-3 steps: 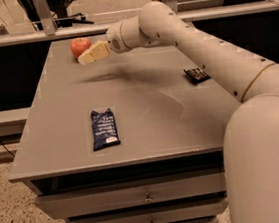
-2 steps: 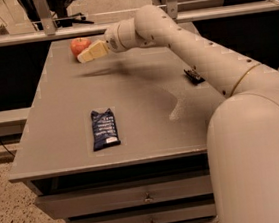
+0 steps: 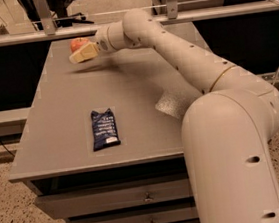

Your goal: Pick apple

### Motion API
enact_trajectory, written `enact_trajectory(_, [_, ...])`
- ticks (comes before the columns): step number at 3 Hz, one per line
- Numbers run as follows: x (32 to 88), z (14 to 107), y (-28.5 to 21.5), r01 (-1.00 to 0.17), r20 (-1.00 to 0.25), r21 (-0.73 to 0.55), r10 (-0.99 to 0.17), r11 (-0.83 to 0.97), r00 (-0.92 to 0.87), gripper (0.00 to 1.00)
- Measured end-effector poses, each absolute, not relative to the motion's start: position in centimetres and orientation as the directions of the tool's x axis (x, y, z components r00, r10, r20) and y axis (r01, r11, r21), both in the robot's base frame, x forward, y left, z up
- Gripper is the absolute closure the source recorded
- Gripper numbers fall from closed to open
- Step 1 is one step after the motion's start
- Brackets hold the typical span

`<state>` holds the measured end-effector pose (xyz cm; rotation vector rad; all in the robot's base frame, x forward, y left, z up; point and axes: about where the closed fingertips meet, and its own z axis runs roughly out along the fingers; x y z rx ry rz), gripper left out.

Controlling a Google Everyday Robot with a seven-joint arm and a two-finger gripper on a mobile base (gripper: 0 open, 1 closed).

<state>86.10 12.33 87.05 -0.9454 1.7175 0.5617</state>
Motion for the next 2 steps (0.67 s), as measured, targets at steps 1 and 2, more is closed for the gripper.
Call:
enact_trajectory(1, [86.38,86.71,13.90,-0.827,-0.937,-0.060,-0.318,0.560,-0.147,0.18])
enact_trajectory(2, [86.47,86.47,14.62,-0.829,-0.935,-0.049,-0.317,0.557,-0.157,0.42])
